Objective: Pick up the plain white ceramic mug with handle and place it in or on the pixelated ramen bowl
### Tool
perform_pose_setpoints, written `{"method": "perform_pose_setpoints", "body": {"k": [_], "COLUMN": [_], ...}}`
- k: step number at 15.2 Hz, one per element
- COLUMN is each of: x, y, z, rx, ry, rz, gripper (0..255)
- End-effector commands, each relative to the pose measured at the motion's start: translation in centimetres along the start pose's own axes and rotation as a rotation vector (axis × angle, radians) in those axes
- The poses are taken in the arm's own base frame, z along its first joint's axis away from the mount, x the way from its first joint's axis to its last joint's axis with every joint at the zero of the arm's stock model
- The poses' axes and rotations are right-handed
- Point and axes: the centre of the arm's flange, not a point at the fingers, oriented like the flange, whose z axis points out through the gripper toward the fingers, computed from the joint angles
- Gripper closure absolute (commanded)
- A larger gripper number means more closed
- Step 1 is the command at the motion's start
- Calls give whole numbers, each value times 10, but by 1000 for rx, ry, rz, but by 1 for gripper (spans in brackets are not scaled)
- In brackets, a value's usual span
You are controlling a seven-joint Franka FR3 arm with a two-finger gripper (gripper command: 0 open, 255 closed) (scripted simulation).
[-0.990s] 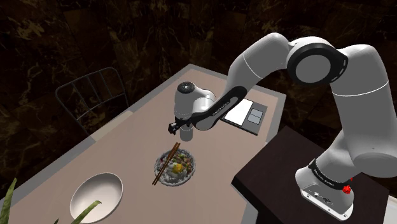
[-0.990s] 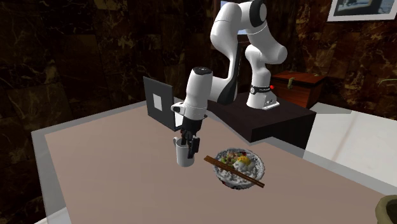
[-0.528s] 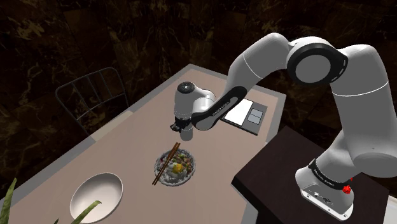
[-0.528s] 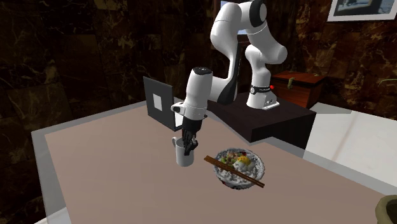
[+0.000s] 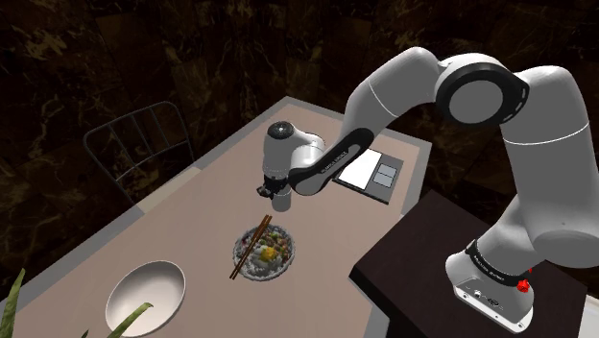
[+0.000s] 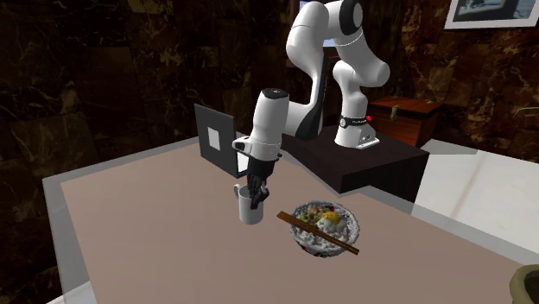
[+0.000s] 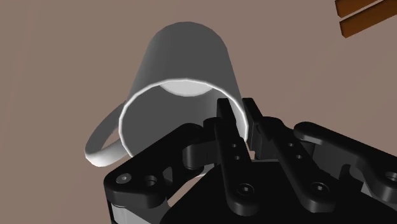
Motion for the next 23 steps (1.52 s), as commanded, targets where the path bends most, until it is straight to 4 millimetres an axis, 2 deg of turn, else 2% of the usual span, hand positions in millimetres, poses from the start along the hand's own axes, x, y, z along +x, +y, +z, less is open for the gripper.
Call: {"method": "perform_pose_setpoints", "body": {"k": [1, 23], "x": [3, 25], "y": [1, 4], "z": [-9, -123], "rx": [0, 0], "ry": [0, 0], "rz": [0, 0], "gripper": [255, 255]}}
